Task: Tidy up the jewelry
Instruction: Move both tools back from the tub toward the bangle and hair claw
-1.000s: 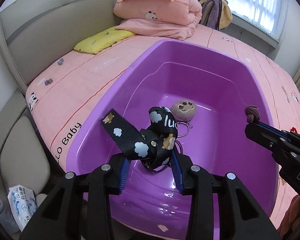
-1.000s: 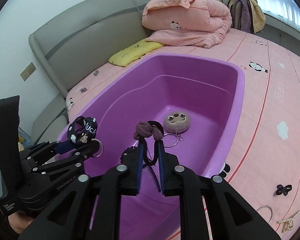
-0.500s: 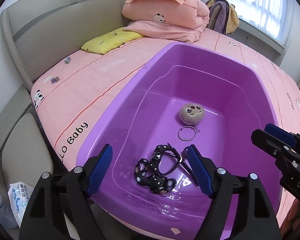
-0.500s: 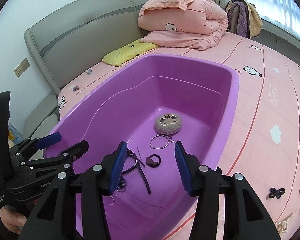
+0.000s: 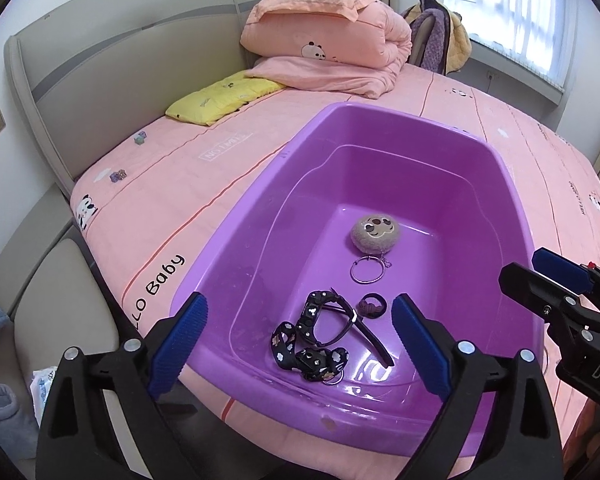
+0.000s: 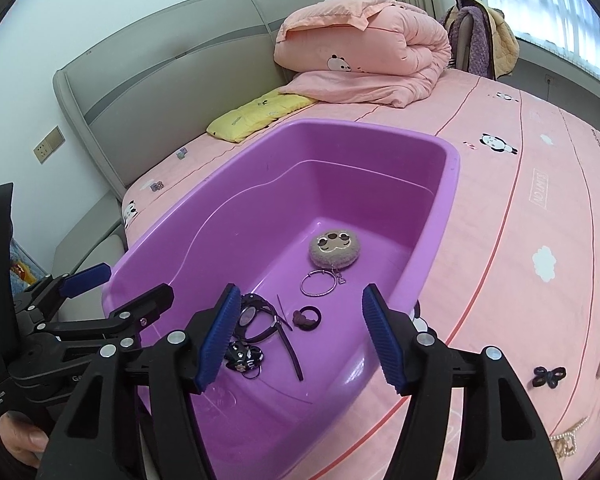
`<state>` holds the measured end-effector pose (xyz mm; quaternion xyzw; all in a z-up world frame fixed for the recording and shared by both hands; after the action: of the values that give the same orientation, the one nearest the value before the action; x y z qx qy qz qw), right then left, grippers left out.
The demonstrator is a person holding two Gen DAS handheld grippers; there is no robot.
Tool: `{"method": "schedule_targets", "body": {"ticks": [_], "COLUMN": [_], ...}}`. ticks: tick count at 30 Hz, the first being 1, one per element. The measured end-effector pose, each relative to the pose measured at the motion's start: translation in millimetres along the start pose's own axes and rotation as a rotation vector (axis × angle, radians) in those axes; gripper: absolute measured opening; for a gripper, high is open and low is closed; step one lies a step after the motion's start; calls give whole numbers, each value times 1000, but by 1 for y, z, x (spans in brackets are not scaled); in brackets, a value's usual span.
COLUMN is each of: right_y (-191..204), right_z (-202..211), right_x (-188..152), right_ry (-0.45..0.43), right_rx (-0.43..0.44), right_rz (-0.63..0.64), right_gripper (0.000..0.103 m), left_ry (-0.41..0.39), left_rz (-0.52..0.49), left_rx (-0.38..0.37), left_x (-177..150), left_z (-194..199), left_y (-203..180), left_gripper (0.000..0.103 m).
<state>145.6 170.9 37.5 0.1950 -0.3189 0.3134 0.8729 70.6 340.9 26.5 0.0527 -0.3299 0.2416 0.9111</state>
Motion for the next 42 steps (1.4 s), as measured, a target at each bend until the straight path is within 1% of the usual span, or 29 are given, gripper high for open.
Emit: {"method": "schedule_targets", "body": {"ticks": [3,6,13,19,26,31,38,42], "right_y": [-3,-5,-16,-32,-55,-75,-106,-122], "right_z": [11,23,67,102,130,151,188,203], "right_x": [-6,-12,-35,-63,-107,-143,-209,-242], "right_ry": [-12,-20,-64,-90,-89,-81,-74,-61], "right_rx": [2,3,-14,-58,-81,-113,-185,-228], "right_rz": [-15,-20,-41,-81,-165,-229,-337,-383], "right_gripper": [63,63,65,66,66,66,66,66], "left_ry": [-9,-20,-32,-24,-21,-12,14,38], "left_rz": [-5,-15,-37,-79,-113,-146,-188,-194], "left_rx": [-6,-10,-38,-73,-131,-171,-195,-207], "left_x": [-2,-4,-16,-36,-58,-81,-109,-124], "left_z": [9,19,40,55,74,86,90,90], "left_y": [-4,-10,-30,-56,-87,-112,-140,-151], "left_gripper": [93,93,95,95,95,95,96,96]}}
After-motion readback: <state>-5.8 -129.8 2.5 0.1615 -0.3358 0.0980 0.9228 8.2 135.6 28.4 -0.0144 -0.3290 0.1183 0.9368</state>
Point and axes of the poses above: each gripper's, at about its wrist camera, not at the fingertips, and z roughly against the way its jaws point, y to its left, x to its top, the point moved 1 cm from there along -z, roughly the way its jaws point, and after that the axes turned 10 degrees about z, right-handed, at the moved point
